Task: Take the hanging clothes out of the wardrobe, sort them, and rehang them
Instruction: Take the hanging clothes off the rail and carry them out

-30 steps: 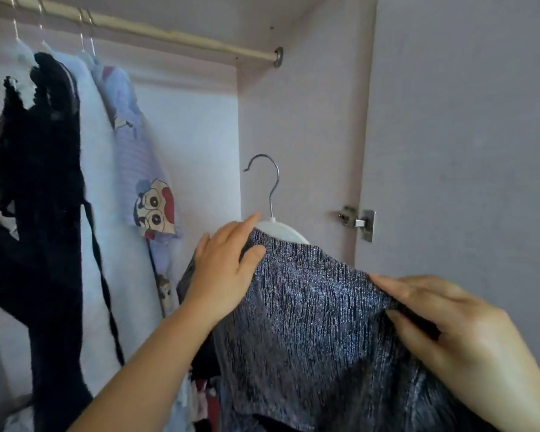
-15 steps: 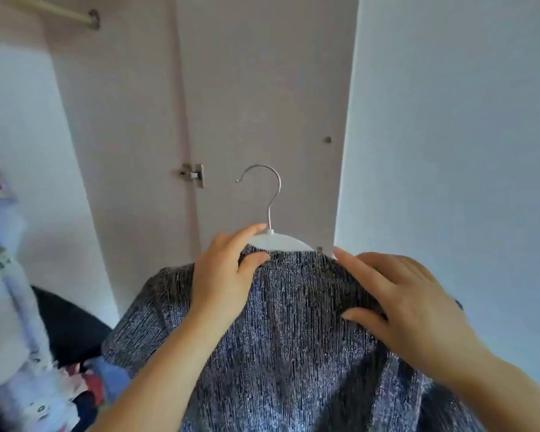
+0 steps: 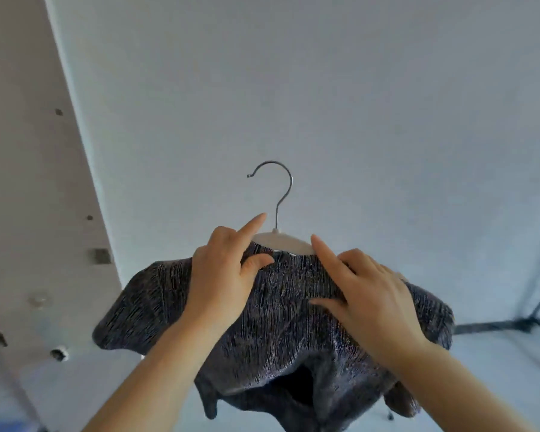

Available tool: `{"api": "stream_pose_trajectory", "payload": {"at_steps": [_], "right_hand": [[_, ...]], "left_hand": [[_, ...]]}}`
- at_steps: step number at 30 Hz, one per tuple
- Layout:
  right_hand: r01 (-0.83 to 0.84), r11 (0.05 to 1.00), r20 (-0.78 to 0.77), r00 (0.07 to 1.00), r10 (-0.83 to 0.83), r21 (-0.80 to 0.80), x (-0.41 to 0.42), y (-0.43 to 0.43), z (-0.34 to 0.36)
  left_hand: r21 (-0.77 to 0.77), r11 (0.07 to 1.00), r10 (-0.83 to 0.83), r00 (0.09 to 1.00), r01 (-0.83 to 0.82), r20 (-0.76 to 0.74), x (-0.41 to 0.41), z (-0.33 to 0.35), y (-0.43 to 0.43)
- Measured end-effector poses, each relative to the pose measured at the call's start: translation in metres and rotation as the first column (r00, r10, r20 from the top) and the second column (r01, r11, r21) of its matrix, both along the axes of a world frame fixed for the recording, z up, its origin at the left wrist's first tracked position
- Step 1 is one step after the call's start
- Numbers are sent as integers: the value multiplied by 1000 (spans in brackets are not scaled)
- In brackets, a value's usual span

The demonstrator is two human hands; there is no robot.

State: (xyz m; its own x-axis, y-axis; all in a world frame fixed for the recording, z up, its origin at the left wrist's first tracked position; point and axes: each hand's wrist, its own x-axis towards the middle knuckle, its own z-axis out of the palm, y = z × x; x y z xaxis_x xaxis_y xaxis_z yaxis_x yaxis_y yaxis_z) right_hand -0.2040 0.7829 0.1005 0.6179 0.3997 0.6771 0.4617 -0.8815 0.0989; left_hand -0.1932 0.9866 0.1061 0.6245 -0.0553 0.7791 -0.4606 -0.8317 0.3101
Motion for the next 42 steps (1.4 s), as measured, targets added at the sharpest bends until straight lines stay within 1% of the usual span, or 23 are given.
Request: {"api": "stream_pose_trajectory", "payload": {"at_steps": [2, 5, 8, 9, 11, 12, 14, 16, 18, 21, 23, 28, 31, 34, 37, 42], "right_hand": [[65, 998, -41, 997, -64, 23, -23, -53, -2], [220, 974, -78, 973, -215, 59, -60, -124, -4], [355, 932, -89, 933, -349, 67, -98, -182, -4], [402, 914, -117, 911, -395, 44, -114, -198, -1], [488, 872, -240, 849, -470, 19, -146, -225, -2], [540, 841, -283, 811, -512, 24, -163, -238, -4], [642, 766, -249, 746, -618, 24, -199, -259, -11], [727, 686, -173, 681, -711, 43, -236, -275, -20], [781, 623, -171, 620, -766, 38, -274, -286, -29], [858, 510, -146, 513, -846, 61, -337, -295, -42], [910, 411, -123, 415, -901, 60, -381, -296, -52], [983, 175, -115, 180, -977, 49, -485, -295, -69], [994, 87, -102, 93, -990, 64, -546, -298, -74], [997, 14, -69, 19, -997, 79, -606, -305, -80], [996, -53, -69, -47, -996, 78, -668, -320, -87], [992, -104, -82, -98, -992, 72, -772, -365, -93]], "left_hand": [[57, 994, -97, 995, 97, -4, -5, -12, -48], [204, 956, -206, 978, 211, -42, -17, -25, -112], [269, 914, -290, 953, 303, -90, -26, -34, -169], [279, 897, -329, 939, 343, -96, -29, -36, -189], [282, 857, -420, 902, 430, -98, -38, -39, -229], [283, 830, -475, 875, 481, -95, -44, -41, -249], [277, 764, -578, 809, 583, -110, -57, -46, -285], [282, 693, -660, 741, 664, -121, -74, -49, -317], [291, 618, -736, 668, 730, -110, -94, -55, -347], [277, 485, -845, 526, 830, -96, -133, -64, -389], [279, 390, -902, 425, 877, -76, -166, -71, -414], [247, 166, -981, 186, 955, -58, -258, -86, -463], [246, 64, -995, 81, 967, -63, -314, -91, -490], [275, 14, -999, 23, 961, -30, -375, -94, -515], [291, -20, -999, -11, 957, -35, -440, -98, -542], [280, -57, -997, -41, 958, -64, -546, -108, -600]]}}
